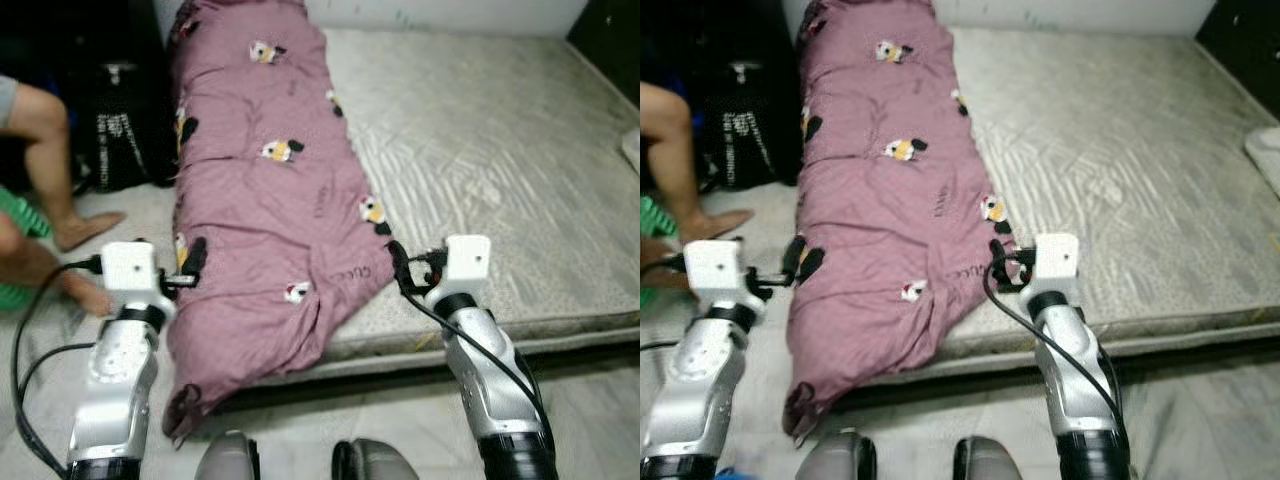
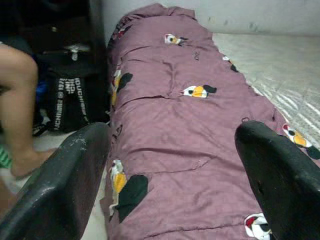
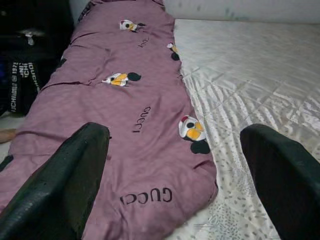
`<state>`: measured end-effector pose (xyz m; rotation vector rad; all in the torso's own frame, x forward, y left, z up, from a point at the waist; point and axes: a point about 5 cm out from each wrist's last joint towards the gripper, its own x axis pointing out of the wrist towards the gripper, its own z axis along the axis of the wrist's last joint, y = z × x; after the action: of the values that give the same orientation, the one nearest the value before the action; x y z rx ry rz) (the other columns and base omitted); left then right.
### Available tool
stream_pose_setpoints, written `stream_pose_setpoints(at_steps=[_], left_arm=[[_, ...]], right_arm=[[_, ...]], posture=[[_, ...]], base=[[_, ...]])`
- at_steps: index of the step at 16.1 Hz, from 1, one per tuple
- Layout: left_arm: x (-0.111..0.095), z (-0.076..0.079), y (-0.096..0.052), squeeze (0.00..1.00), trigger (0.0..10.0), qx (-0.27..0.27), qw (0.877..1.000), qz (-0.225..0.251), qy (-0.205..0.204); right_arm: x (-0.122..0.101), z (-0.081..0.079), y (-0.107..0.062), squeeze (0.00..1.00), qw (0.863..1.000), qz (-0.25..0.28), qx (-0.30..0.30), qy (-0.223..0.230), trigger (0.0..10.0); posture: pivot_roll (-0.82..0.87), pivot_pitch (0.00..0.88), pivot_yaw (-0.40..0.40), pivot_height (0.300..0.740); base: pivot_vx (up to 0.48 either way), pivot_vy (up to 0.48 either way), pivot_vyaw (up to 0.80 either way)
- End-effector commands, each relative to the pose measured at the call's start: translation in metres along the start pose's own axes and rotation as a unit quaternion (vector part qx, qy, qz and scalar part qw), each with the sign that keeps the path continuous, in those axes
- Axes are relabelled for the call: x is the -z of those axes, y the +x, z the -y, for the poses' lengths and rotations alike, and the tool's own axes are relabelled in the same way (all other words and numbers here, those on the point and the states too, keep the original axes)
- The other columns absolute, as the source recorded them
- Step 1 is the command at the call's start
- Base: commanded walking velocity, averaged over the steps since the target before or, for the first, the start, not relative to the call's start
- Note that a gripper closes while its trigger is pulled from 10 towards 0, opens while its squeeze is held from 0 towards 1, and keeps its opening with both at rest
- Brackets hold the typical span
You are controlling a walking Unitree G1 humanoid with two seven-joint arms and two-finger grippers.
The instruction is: Clean up the room
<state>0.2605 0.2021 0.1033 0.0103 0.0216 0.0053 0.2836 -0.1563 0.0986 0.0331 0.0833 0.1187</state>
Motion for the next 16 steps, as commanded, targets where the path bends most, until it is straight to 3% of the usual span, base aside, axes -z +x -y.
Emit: stream_pose_setpoints(at_steps=[1, 4, 12, 16], left_arm=[[0.0031, 0.0087, -0.0001, 0.00, 10.0, 0.009, 1.000, -0.004, -0.001], [0.0049, 0.0088, -0.0008, 0.00, 10.0, 0.004, 1.000, -0.006, 0.000], [0.0038, 0.0100, -0.0001, 0.00, 10.0, -0.004, 1.000, 0.001, 0.010], [0.0029, 0.0099, 0.0004, 0.00, 10.0, -0.007, 1.000, 0.003, 0.011]], right_arm=[[-0.0020, 0.0080, -0.0024, 0.00, 1.000, 0.003, 0.011, -0.001, 10.0], [-0.0022, 0.0077, -0.0027, 0.00, 1.000, 0.004, 0.009, 0.000, 10.0], [-0.0025, 0.0063, -0.0028, 0.00, 1.000, 0.004, 0.004, 0.000, 10.0], [-0.0019, 0.0066, -0.0026, 0.00, 1.000, 0.003, 0.005, 0.000, 10.0]], posture=[[-0.02, 0.127, -0.053, 0.740], [-0.02, 0.127, -0.053, 0.732], [-0.02, 0.127, -0.050, 0.635], [-0.02, 0.124, -0.051, 0.625]], base=[[0.000, 0.000, 0.00], [0.000, 0.000, 0.00], [0.000, 0.000, 0.00], [0.000, 0.000, 0.00]])
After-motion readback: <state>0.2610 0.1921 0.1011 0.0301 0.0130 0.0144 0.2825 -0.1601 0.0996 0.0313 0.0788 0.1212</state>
